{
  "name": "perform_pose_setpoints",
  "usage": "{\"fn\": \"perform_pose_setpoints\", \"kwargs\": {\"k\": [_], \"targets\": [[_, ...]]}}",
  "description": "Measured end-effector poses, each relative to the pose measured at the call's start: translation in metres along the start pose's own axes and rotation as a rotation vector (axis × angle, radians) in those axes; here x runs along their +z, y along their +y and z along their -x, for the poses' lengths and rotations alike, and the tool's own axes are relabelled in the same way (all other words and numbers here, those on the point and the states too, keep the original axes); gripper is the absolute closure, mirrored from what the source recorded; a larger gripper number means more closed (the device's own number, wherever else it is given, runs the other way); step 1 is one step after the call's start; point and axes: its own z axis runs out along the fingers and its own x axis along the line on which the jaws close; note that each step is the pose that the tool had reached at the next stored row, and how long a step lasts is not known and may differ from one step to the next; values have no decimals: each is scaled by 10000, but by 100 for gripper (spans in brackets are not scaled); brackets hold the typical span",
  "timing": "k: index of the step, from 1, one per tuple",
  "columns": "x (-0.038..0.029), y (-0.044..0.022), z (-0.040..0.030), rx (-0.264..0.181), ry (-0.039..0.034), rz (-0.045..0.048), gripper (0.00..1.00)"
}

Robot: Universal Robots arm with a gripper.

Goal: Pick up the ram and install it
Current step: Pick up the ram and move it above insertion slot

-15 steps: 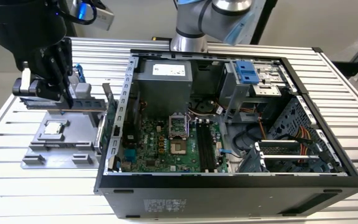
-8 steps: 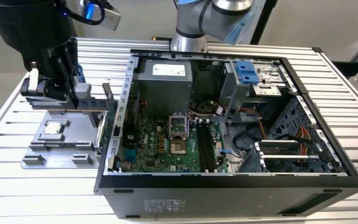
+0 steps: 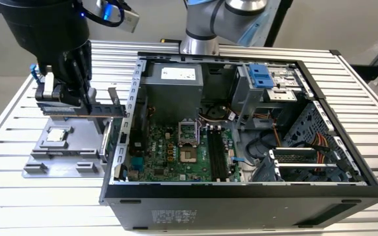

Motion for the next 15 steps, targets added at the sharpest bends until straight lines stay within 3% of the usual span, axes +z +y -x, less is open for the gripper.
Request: {"fn": "perform_pose_setpoints", "kwargs": {"k": [15], "targets": [[-5, -216, 3, 0, 0, 0, 100]]}}
